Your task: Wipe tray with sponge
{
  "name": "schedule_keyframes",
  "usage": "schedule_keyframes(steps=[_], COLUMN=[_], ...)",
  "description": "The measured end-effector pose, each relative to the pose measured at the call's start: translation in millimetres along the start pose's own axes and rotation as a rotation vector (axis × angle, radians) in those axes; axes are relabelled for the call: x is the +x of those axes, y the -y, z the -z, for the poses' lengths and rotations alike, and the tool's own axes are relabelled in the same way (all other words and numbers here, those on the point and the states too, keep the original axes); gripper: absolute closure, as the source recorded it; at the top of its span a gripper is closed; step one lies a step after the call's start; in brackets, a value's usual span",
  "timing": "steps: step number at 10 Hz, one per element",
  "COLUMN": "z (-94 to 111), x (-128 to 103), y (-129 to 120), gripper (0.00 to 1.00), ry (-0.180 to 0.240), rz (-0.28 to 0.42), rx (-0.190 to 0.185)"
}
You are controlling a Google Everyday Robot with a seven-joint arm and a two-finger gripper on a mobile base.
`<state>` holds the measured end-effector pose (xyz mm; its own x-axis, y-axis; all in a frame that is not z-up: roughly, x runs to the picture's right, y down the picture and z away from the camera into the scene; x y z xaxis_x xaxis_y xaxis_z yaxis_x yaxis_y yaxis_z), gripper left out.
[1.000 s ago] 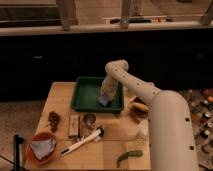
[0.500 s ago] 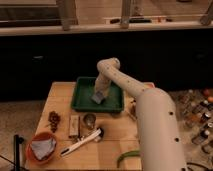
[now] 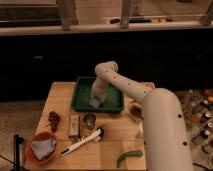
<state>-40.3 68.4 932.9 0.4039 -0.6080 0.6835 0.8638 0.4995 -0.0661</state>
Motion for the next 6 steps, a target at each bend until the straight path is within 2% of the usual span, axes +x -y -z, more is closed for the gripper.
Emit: schedule_keyframes(steps=[2, 4, 6], z=[8.5, 20.5, 25.3], x=[6.4, 22.7, 41.0], y=[-22.7, -51.3, -52.2], gripper=[0.99, 0.99, 0.99], ry=[-0.006, -0.033, -0.062], rz=[-0.034, -0.100, -0.129], rx=[0.003, 0.005, 0.006])
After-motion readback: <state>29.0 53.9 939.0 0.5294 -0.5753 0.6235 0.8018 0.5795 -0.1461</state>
